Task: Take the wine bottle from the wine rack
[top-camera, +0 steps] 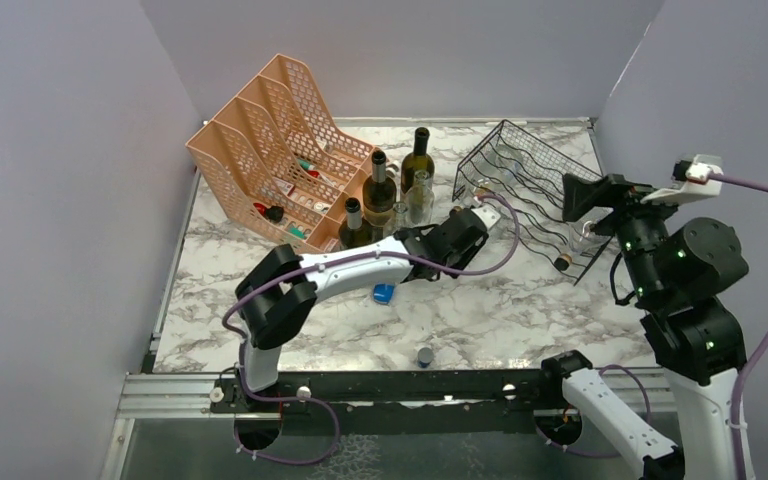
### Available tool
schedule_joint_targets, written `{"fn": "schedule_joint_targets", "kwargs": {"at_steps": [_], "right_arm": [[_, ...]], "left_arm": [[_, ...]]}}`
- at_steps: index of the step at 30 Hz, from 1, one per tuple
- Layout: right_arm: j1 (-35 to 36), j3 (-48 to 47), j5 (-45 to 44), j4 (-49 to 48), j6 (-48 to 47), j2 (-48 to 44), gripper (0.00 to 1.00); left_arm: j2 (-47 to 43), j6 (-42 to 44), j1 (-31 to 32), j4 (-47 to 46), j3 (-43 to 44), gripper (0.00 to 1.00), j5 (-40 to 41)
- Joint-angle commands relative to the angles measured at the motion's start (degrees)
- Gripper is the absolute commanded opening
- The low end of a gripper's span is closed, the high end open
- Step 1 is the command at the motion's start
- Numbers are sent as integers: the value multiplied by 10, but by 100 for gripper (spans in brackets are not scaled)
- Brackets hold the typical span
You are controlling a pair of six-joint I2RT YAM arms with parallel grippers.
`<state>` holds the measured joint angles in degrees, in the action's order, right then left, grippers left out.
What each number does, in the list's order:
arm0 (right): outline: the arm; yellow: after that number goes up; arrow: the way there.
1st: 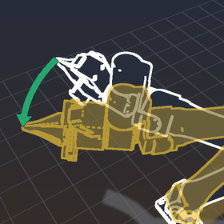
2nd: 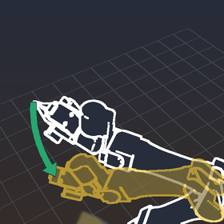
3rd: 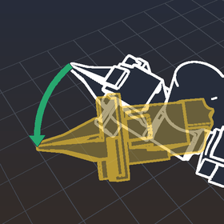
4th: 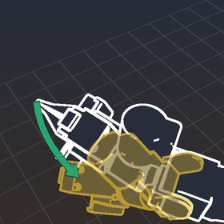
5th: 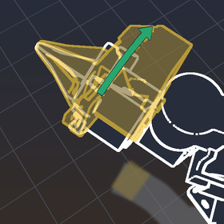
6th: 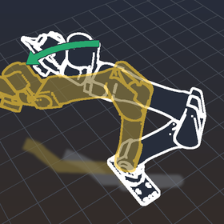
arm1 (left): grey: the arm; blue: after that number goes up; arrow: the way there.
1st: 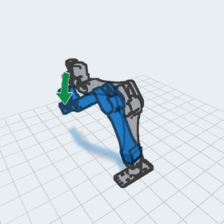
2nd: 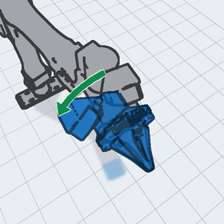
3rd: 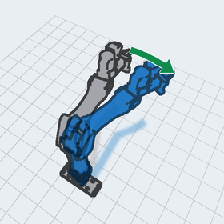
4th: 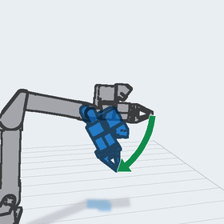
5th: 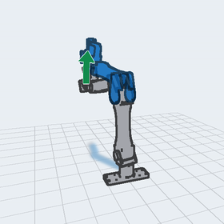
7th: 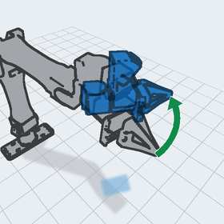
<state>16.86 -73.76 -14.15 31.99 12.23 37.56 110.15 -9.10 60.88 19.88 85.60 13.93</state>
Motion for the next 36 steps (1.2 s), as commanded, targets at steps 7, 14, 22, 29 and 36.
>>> {"fn": "schedule_joint_targets", "kwargs": {"at_steps": [7, 14, 22, 29, 36], "right_arm": [[-2, 27, 14, 74, 28, 64, 100], [-2, 44, 61, 87, 46, 104, 100], [-2, 148, 305, -54, 6, 92, 100], [-2, 223, 542, -118, -7, 145, 100], [70, 326, 582, -214, -58, 139, 100]], "left_arm": [[-165, -50, 35, 14, -129, 0, 1], [-270, -56, 37, 41, -201, 0, 14], [-383, -54, 37, 82, -261, 0, 0], [-459, -34, 37, 116, -290, 0, -21], [-500, 6, 37, 128, -318, 0, -83]]}}
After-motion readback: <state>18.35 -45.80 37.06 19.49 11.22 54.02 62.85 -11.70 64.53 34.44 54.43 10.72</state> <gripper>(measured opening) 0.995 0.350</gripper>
